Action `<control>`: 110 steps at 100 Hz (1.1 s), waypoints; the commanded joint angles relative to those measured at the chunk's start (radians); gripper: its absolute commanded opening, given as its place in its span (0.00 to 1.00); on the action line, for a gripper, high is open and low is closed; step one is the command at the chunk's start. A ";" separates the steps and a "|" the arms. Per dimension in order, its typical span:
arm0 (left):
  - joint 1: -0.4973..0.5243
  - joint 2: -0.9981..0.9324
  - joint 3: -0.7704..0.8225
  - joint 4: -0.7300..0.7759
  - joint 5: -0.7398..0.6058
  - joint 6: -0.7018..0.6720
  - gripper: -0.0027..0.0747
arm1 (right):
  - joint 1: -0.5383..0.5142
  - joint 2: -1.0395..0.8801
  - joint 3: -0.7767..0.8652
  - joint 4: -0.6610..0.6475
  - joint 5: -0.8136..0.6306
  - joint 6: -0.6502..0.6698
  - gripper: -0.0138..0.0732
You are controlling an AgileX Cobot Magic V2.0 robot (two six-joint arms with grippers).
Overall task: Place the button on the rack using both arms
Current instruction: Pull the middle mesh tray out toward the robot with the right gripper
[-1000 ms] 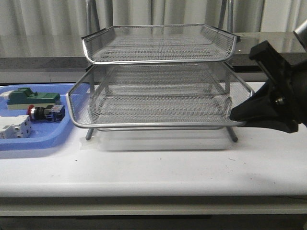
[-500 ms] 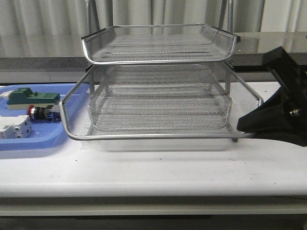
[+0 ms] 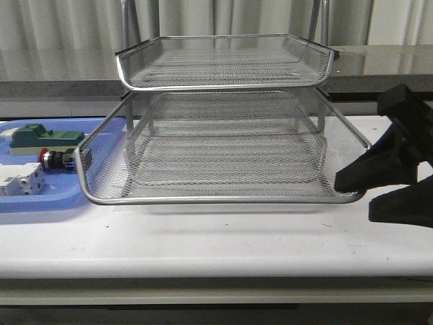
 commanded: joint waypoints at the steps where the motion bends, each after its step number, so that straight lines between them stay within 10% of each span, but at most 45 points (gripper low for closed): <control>1: -0.001 -0.031 0.044 -0.008 -0.081 -0.005 0.01 | 0.000 -0.061 -0.010 0.076 0.037 -0.019 0.65; 38: -0.001 -0.031 0.044 -0.008 -0.081 -0.005 0.01 | -0.001 -0.264 -0.019 -0.306 -0.041 0.298 0.65; 87: -0.001 -0.031 0.044 -0.008 -0.081 -0.005 0.01 | -0.003 -0.532 -0.301 -1.538 0.231 1.216 0.64; 110: -0.001 -0.031 0.044 -0.008 -0.081 -0.005 0.01 | -0.003 -0.699 -0.382 -1.815 0.370 1.390 0.64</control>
